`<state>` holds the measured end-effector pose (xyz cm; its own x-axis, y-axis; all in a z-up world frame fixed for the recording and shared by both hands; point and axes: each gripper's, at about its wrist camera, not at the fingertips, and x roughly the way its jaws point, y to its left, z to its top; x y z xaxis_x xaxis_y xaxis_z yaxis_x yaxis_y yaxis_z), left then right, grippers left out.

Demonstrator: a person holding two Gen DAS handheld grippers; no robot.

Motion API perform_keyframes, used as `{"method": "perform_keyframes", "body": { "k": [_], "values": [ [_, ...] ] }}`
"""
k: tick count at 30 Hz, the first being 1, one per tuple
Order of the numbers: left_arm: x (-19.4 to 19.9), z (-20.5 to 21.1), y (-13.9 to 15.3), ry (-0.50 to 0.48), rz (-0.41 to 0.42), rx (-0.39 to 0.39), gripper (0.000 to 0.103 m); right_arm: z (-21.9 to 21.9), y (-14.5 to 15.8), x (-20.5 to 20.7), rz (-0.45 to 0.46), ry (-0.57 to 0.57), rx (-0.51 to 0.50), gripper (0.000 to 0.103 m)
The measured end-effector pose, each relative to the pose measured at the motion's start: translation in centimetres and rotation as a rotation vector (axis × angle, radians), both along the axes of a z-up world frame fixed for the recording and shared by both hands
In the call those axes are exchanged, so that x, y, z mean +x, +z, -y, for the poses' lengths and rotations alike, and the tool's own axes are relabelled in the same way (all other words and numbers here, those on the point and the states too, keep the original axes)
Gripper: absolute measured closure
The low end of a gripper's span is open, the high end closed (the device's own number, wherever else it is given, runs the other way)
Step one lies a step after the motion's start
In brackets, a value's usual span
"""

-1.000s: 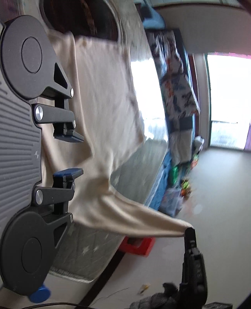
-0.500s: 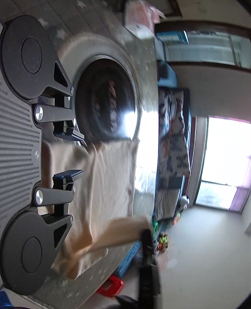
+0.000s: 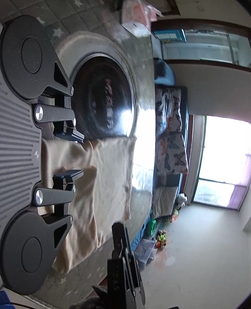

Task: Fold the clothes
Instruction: 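Move both grippers to the sweatshirt hem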

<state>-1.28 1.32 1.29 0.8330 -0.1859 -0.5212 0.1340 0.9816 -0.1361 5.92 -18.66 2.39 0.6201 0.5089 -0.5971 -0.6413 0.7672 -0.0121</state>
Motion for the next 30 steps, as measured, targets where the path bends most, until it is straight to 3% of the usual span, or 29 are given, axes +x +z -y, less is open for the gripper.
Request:
{"method": "perform_keyframes", "body": {
  "k": [6, 11, 18, 23, 30],
  "values": [
    [1.8, 2.4, -0.7, -0.054, -0.015, 0.025, 0.069, 6.4, -1.3, -0.2, -0.041, -0.127, -0.090, 0.090],
    [2.9, 3.3, -2.1, -0.065, -0.052, 0.046, 0.070, 9.3, -3.3, -1.1, -0.100, -0.161, -0.108, 0.090],
    [3.5, 3.1, -3.3, -0.028, -0.101, 0.094, 0.077, 9.5, -6.5, -1.8, -0.157, -0.136, -0.095, 0.090],
    [3.8, 2.9, -2.2, -0.024, -0.081, 0.089, 0.077, 10.0, -5.1, -1.2, -0.127, -0.130, -0.094, 0.090],
    [5.7, 5.1, -1.2, -0.092, -0.056, 0.078, 0.077, 8.6, -4.8, 1.4, -0.102, -0.125, -0.061, 0.090]
  ]
}}
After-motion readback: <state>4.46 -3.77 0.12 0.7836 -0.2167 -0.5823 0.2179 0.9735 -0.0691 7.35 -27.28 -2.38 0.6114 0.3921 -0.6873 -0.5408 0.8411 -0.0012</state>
